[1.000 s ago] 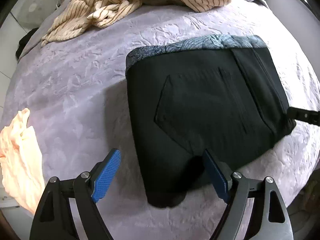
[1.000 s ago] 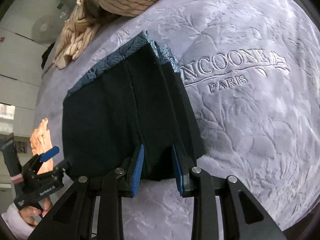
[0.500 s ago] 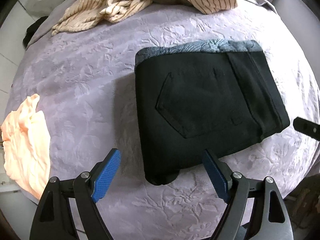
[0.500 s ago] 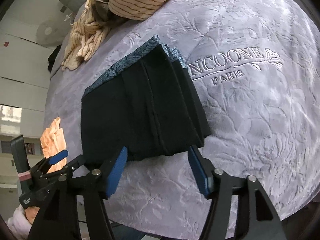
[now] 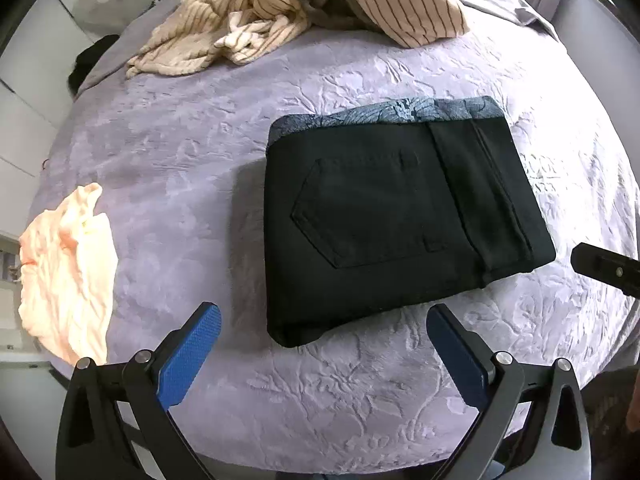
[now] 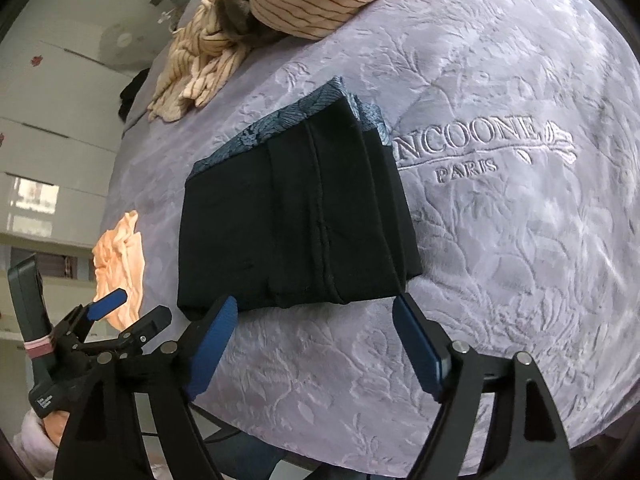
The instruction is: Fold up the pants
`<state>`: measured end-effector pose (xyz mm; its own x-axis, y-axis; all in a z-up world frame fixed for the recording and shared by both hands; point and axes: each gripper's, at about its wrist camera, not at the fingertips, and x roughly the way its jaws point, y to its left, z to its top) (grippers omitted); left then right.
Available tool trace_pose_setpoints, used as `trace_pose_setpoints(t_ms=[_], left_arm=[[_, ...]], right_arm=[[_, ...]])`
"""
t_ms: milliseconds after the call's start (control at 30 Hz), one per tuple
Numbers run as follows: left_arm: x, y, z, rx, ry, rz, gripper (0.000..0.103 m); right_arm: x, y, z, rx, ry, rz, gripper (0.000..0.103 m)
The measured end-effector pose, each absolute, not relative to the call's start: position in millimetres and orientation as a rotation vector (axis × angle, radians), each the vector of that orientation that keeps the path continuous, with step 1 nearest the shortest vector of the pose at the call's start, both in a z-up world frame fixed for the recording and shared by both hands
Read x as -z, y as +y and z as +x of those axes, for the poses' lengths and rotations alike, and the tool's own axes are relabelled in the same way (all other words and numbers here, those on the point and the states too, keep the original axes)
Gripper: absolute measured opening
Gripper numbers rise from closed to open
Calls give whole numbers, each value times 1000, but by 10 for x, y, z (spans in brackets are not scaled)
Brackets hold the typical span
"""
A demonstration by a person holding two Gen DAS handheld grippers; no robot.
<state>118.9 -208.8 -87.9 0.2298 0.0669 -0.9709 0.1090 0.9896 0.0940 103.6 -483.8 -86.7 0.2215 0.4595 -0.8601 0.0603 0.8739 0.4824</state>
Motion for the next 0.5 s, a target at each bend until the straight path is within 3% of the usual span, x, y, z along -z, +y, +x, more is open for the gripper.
trace_pose_setpoints(t_ms=[33, 100, 500], left_arm=[[860, -2097, 1185, 19, 1338, 153, 103], [824, -2114, 1178, 7, 1330, 152, 103], [629, -2177, 1117, -62, 1301, 151, 103]], right_arm=[[854, -4842, 1034, -294, 1326, 456, 86], [816, -4838, 1025, -299, 1312, 420, 102], [882, -4915, 967, -369, 1357, 441, 103]])
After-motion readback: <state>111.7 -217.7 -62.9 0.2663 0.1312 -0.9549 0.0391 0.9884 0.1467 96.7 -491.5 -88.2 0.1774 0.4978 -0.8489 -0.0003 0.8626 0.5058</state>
